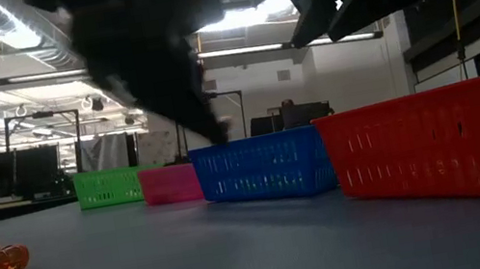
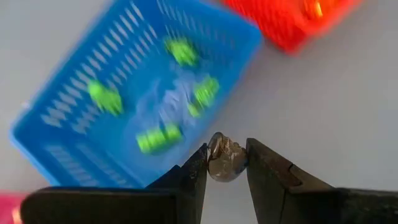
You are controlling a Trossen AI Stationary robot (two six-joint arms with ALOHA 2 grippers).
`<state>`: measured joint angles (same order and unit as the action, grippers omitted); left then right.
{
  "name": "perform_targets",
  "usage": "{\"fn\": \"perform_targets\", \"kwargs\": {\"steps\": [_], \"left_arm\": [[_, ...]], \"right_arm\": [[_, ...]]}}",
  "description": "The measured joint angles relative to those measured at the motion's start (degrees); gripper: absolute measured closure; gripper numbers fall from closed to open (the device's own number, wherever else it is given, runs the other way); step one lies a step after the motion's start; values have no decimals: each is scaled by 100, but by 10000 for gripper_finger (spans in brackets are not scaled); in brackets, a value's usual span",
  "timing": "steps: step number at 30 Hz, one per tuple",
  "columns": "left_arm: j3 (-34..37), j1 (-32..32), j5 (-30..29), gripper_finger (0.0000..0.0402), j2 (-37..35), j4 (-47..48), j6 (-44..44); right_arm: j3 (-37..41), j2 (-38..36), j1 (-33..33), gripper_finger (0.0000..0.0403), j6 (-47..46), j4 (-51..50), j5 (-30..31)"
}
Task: Sort Halloween decoration
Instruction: Put the black skull toy into the transparent orange bin
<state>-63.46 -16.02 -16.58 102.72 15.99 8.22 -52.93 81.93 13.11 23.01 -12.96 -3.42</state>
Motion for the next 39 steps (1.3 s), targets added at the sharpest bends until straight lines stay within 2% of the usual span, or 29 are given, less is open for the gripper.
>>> {"fn": "perform_targets", "kwargs": {"steps": [5, 12, 19, 27, 31, 39], "left_arm": [[-2, 366, 403, 323, -2, -737, -486], [-2, 702, 974, 323, -2, -1149, -879], [-4, 1023, 1114, 323, -2, -1428, -882], [-4, 1332, 2004, 323, -2, -2311, -542], [-4, 1354, 2336, 323, -2, -2408, -370], [-4, 1334, 2455, 323, -2, -2643, 78]], "right_arm": [[0, 0, -1, 187, 425, 1, 0], [0, 0, -1, 187, 1160, 143, 2], [0, 0, -1, 187, 1970, 355, 183], [0, 0, -1, 187, 2405, 311, 1095], [0, 0, -1, 187, 2552, 200, 1122], [0, 0, -1, 187, 2601, 252, 988]]}}
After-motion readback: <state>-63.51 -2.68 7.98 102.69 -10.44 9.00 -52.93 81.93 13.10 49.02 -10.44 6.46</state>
